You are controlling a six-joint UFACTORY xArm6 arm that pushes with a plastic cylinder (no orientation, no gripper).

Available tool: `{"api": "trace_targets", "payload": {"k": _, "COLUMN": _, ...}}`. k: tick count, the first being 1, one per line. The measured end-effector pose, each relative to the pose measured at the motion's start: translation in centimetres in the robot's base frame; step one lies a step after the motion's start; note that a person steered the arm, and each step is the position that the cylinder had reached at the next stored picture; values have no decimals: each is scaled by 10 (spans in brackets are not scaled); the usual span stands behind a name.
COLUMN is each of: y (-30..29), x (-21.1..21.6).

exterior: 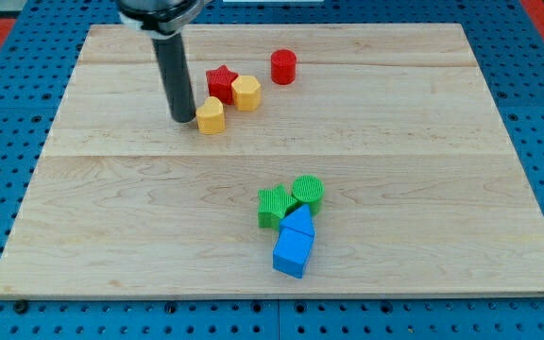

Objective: Slide the red blocks vertically with each other

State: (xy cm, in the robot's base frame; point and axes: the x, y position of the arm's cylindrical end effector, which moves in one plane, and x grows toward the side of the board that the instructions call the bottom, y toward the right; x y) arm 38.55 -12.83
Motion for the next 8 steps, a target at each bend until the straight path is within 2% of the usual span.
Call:
{"api": "trace_targets", "payload": {"k": 1, "y": -59, "x": -6}}
{"api": "trace_targets", "payload": {"k": 2, "y": -61, "x": -86}}
{"api": "trace_targets", "payload": {"k": 3, "y": -5, "x": -119}}
{"api": "trace_targets", "payload": {"k": 4, "y": 24, "x": -115}}
{"api": "trace_targets", "payload": {"k": 5, "y": 45, "x": -87}}
{"api": "trace_targets", "payload": {"k": 8, "y": 29, "x": -62}}
